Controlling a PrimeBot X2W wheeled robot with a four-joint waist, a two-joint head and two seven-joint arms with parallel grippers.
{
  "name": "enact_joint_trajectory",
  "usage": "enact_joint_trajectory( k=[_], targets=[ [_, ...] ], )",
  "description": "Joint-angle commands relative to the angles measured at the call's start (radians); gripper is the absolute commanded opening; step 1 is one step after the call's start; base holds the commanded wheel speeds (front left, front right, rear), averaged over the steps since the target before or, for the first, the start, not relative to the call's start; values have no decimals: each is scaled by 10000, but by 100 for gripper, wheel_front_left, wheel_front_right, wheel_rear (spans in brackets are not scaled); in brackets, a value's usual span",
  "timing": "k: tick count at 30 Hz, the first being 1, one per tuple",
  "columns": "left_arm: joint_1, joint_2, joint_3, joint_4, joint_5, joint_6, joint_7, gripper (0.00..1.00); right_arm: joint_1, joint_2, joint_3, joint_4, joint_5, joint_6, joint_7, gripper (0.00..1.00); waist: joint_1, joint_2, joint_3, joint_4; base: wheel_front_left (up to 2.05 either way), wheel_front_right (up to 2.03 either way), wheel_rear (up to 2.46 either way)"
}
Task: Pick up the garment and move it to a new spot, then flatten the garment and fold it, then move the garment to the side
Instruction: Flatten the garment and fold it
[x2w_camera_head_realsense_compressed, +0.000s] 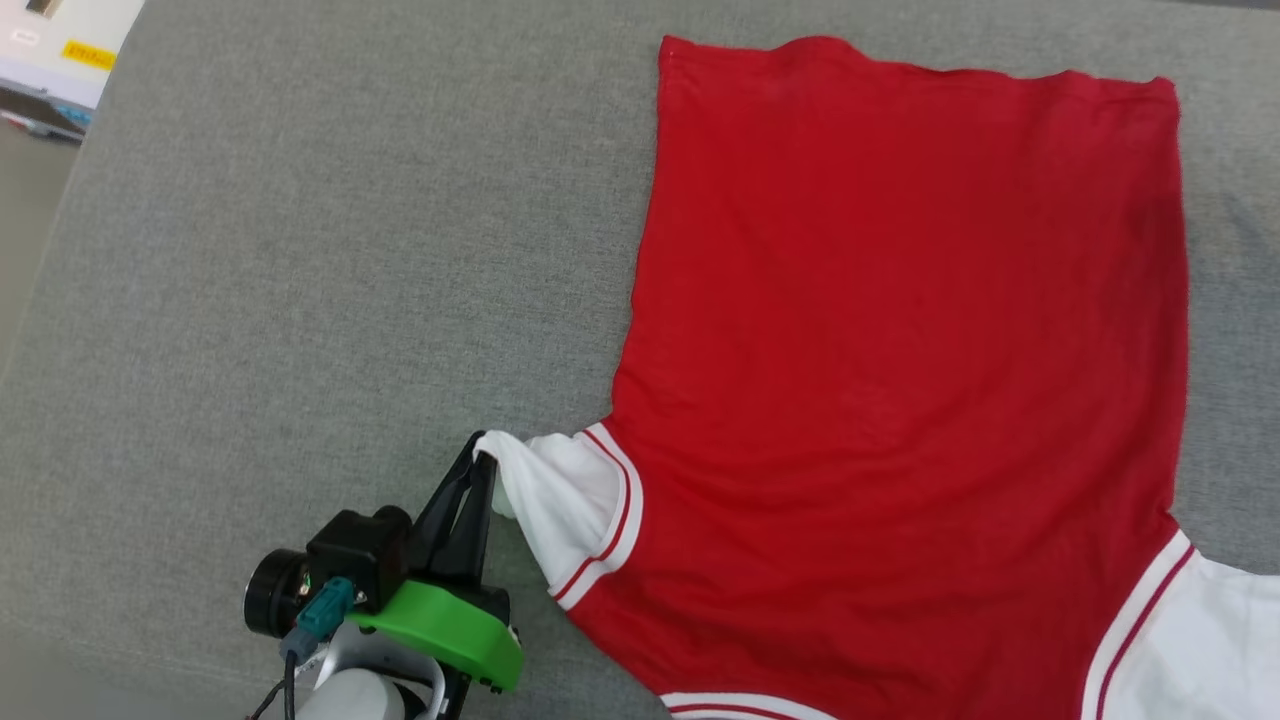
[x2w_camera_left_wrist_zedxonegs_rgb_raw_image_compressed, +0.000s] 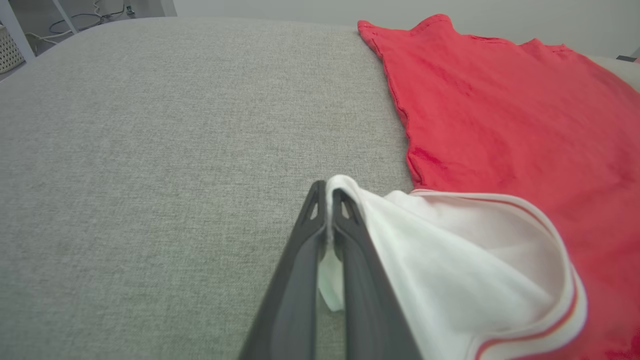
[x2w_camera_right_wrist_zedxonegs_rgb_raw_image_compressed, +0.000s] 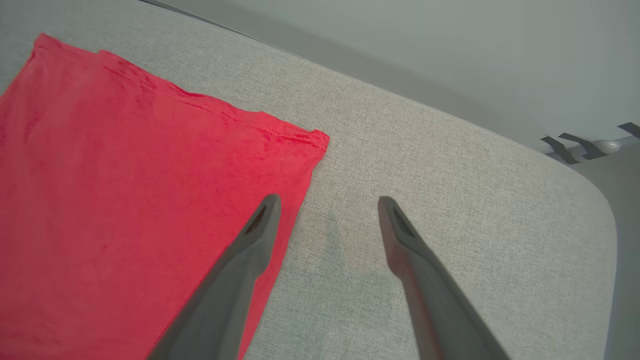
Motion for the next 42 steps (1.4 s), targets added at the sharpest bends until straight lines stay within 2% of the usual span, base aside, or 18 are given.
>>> enact_joint_trajectory(
  k=[1,4,10,15,20,21,22,23,27,33,36,42],
  targets=[
    [-270,-150,78,-55,134,-82,-59,0,-410,-17,153,279,-30,-7,332,100,-1,-1,1125,903,0,0,0],
    [-416,-366,200,-97,334,-197,-59,0,-1050,111,350,961,-171,-7,879,100,-1,-1,1521,1054,0,0,0],
    [-679,-795,420,-89,680,-515,-59,0,-1791,460,445,2165,-841,-7,956,100,-1,-1,2180,1326,0,0,0],
    [-838,-1117,617,58,940,-795,-59,0,-1443,517,693,2921,-1094,-7,892,100,-1,-1,2439,1466,0,0,0],
    [-814,-1369,895,187,1154,-1009,-59,0,-775,411,991,3184,-801,-7,968,100,-1,-1,2474,1451,0,0,0],
    [-809,-1403,942,209,1190,-1045,-59,0,-725,357,1004,3200,-763,-7,966,87,-1,-1,2467,1447,0,0,0],
    [-807,-1443,1000,234,1234,-1091,-59,0,-692,293,1006,3210,-713,-7,948,22,-1,-1,2454,1441,0,0,0],
    [-804,-1469,1046,256,1271,-1126,-59,0,-695,242,1008,3206,-697,-7,916,0,-1,-1,2441,1431,0,0,0],
    [-734,-1574,1256,362,1402,-1261,-59,0,-898,158,991,3108,-700,-7,539,0,-1,-1,2282,1327,0,0,0],
    [-407,-1701,1558,540,1565,-1409,-59,0,-1264,176,1078,2753,-469,-7,-681,0,-1,-1,1590,1004,0,0,0],
    [-271,-1698,1671,634,1647,-1471,-59,0,-1195,-98,1271,2373,-107,-7,-1282,0,-1,-1,1195,845,0,0,0],
    [171,-1582,1919,822,1725,-1505,-59,0,-186,-1069,1680,1355,796,-7,-2254,0,-1,-1,225,374,0,0,0]
  ],
)
